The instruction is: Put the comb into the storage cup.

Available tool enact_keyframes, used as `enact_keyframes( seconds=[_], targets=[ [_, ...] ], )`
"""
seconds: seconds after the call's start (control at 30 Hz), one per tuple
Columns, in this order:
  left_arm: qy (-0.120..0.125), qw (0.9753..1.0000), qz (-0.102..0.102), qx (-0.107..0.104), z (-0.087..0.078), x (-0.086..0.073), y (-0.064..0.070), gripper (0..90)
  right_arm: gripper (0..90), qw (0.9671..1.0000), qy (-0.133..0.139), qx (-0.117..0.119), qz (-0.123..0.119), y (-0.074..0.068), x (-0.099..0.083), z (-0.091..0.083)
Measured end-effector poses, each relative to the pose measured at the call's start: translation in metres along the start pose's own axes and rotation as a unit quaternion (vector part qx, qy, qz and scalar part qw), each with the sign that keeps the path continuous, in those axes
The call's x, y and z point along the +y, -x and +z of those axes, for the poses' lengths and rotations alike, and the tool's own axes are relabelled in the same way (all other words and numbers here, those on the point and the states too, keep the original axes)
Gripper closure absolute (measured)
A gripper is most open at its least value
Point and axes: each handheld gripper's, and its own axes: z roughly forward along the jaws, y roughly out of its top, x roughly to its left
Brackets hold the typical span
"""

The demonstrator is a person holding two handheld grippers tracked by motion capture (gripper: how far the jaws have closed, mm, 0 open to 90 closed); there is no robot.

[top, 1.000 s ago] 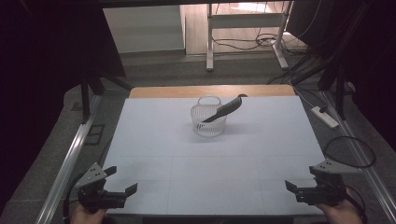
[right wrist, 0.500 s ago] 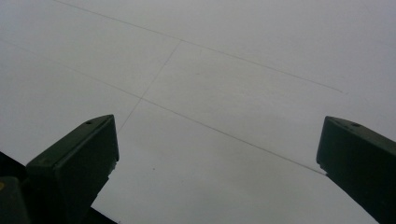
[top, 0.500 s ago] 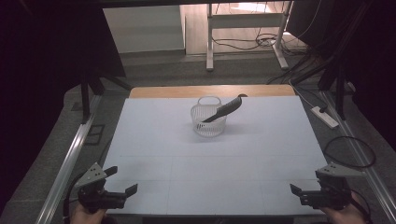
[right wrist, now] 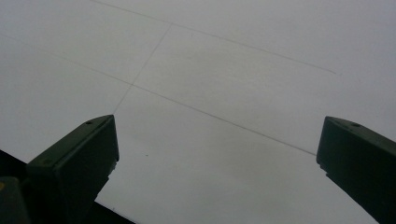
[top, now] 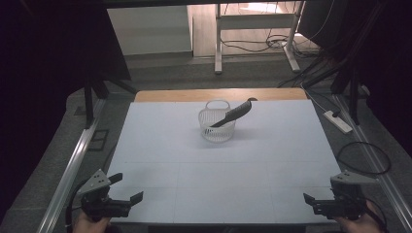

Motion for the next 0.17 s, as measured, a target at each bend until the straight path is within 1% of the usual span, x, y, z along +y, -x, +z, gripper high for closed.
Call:
enact_keyframes(
  seconds=[0.07,0.17],
  targets=[
    [0.0,1.0,0.0,0.0,0.0001,0.0001,0.0,0.0,0.0,1.0,-0.005,-0.001,0.002,0.0003,0.0002,0.0008],
    [0.0,1.0,-0.001,-0.001,0.0005,0.0009,0.0,0.0,0.0,1.0,-0.007,-0.004,-0.002,0.0,0.0001,0.0012]
  ],
)
